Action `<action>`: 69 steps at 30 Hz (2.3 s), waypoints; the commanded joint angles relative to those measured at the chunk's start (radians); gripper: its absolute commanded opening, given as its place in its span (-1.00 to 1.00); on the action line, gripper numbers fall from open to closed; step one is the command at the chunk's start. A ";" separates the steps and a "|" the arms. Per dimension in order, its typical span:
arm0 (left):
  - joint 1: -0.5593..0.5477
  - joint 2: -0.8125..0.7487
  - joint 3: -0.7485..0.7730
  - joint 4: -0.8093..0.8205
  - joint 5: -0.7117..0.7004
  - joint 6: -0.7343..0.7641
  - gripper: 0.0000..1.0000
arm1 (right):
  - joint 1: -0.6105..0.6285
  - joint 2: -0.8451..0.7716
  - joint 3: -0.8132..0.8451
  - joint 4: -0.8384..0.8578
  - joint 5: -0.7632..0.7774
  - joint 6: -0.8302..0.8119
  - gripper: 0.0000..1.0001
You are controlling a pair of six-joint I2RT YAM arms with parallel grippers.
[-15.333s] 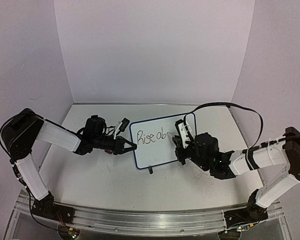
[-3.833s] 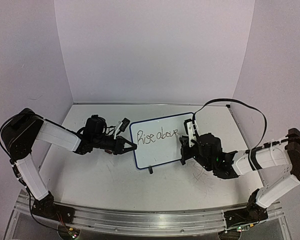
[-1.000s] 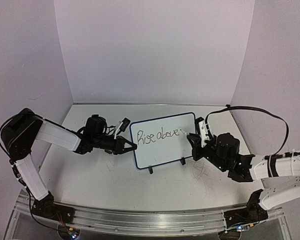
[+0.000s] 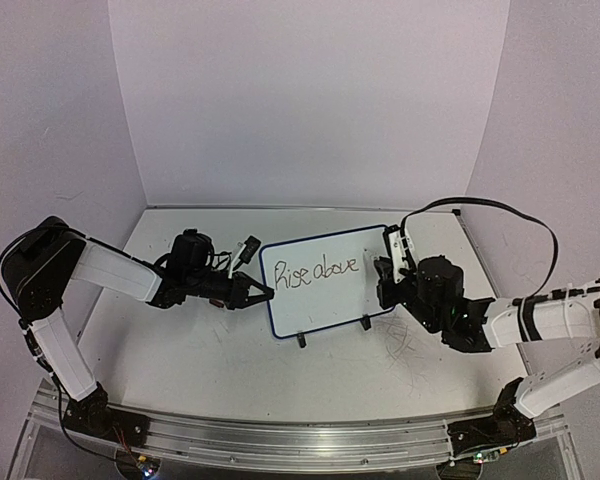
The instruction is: Write a sentence on the whiteboard
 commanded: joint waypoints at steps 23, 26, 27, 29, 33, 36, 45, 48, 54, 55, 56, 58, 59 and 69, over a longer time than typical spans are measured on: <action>0.003 -0.003 0.010 -0.078 -0.091 0.058 -1.00 | -0.033 0.072 0.037 0.016 0.041 0.052 -1.00; 0.003 -0.003 0.012 -0.079 -0.090 0.058 -1.00 | -0.033 0.062 0.032 0.015 0.052 0.052 -1.00; 0.003 -0.003 0.012 -0.080 -0.090 0.058 -1.00 | -0.033 0.058 0.031 0.015 0.050 0.051 -1.00; 0.003 -0.004 0.012 -0.080 -0.090 0.057 -1.00 | -0.032 0.047 0.029 0.015 0.045 0.051 -1.00; 0.003 -0.006 0.012 -0.081 -0.092 0.057 -1.00 | -0.032 -0.020 -0.003 0.035 -0.020 0.039 -1.00; 0.002 -0.007 0.013 -0.081 -0.092 0.056 -1.00 | -0.032 -0.053 -0.023 0.028 -0.020 0.049 -1.00; 0.003 -0.011 0.015 -0.086 -0.092 0.056 -1.00 | -0.033 0.024 0.014 -0.023 -0.028 0.055 -1.00; 0.002 -0.012 0.016 -0.087 -0.094 0.058 -1.00 | -0.033 0.026 0.014 -0.027 -0.021 0.055 -1.00; 0.003 -0.007 0.016 -0.087 -0.090 0.058 -1.00 | -0.033 0.035 0.026 -0.017 0.005 0.055 -1.00; 0.003 -0.007 0.016 -0.087 -0.090 0.058 -1.00 | -0.033 0.038 0.030 -0.014 0.004 0.055 -1.00; 0.003 -0.006 0.016 -0.088 -0.090 0.058 -1.00 | -0.033 0.043 0.034 -0.012 0.004 0.054 -1.00; 0.003 -0.007 0.018 -0.088 -0.090 0.058 -1.00 | -0.033 0.049 0.036 -0.008 -0.002 0.052 -1.00; 0.003 -0.007 0.017 -0.088 -0.090 0.058 -1.00 | -0.033 0.050 0.035 -0.002 -0.006 0.051 -1.00; 0.003 -0.008 0.016 -0.088 -0.092 0.059 -1.00 | -0.032 0.070 0.041 -0.010 0.010 0.055 -1.00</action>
